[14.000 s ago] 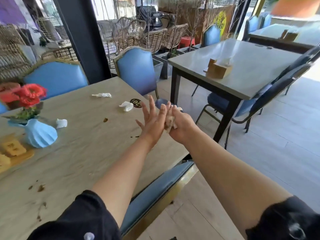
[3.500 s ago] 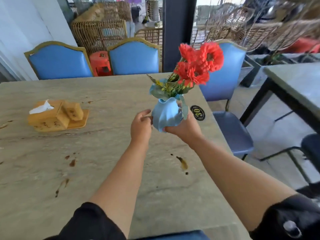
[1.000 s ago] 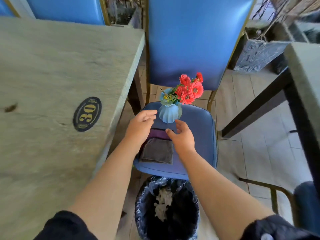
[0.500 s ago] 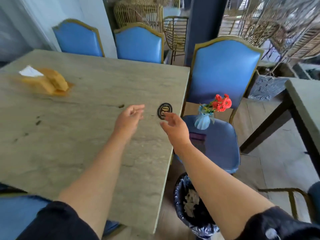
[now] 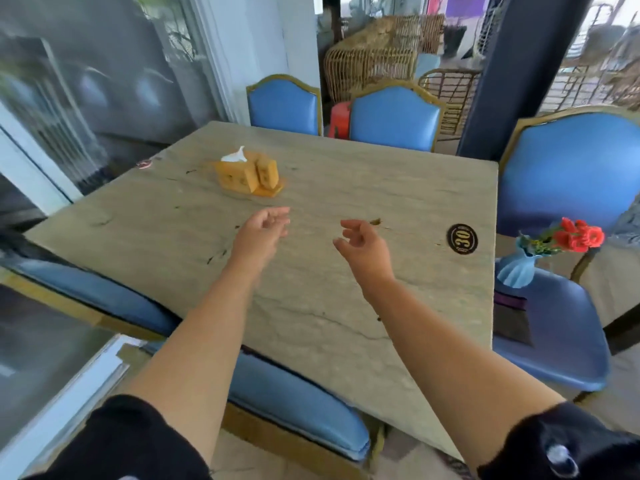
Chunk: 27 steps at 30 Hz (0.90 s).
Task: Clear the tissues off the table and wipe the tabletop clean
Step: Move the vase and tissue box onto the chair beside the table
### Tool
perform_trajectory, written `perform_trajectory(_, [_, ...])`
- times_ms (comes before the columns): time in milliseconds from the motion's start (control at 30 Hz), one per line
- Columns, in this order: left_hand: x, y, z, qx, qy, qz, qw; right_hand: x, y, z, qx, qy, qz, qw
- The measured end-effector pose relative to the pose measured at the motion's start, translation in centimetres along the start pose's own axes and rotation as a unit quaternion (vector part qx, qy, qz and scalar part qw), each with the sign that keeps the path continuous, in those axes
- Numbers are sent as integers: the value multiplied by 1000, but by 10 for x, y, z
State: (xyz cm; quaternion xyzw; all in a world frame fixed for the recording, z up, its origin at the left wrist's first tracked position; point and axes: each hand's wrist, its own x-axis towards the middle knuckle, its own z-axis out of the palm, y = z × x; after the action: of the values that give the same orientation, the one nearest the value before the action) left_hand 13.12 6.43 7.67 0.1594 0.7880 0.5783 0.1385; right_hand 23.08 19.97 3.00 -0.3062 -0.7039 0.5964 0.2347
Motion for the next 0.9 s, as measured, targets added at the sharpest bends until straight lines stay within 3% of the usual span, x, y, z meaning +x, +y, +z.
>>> perform_trajectory(400, [145,-37,-126,-14,26,-40,999,104,-22,161,18,-19,27,999])
perform_trajectory(900, [376,-128,-166,-3,-1,-71,997,253,-9,321,-34,-1,86,996])
